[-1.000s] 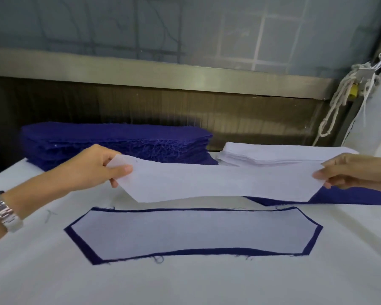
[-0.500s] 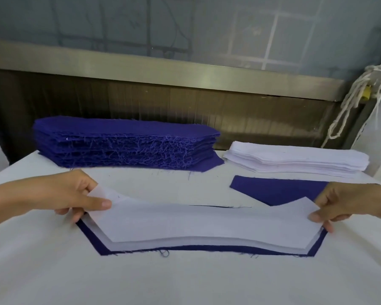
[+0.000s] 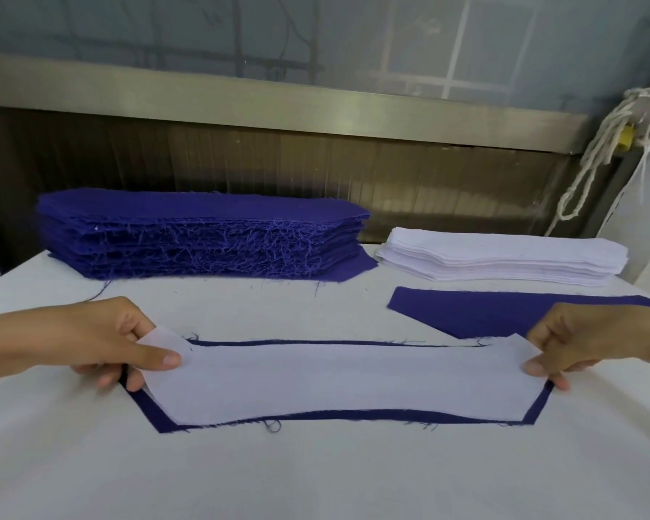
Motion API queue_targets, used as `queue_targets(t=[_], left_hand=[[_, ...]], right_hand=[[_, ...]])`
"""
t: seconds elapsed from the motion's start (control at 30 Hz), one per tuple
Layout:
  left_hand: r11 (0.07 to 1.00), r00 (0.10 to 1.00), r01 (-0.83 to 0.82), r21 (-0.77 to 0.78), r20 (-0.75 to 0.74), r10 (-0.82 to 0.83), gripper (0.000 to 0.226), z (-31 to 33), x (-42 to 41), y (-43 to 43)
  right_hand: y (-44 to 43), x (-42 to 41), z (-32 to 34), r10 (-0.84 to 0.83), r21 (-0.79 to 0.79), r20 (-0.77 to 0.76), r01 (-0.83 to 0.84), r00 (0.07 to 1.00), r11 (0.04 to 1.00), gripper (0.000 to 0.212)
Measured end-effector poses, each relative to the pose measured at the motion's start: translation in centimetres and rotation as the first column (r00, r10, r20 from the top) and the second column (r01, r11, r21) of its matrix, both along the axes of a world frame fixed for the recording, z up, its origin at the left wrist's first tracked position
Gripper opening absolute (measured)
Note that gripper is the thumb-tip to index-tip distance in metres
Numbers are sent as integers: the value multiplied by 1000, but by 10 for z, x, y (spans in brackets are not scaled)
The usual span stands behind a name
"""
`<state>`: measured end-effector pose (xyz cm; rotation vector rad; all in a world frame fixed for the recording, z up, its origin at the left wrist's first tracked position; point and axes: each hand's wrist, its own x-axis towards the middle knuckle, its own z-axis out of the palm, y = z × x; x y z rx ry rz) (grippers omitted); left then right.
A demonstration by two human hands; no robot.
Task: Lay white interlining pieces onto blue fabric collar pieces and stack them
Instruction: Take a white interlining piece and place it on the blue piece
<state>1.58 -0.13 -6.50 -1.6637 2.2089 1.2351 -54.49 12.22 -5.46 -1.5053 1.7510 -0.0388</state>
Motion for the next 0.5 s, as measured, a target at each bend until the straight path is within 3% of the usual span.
queue_targets(t=[0.37,0.5], left_hand=[[998,999,-41,-54,1,41,72,-1,1,3],[993,999,-54,-107,-8,53,88,-5,5,1]], right_hand=[[0,8,-1,3,-2,-34,-3,999,1000,43],[2,9,1,5,-22,-27,-6,1000,1000,47]])
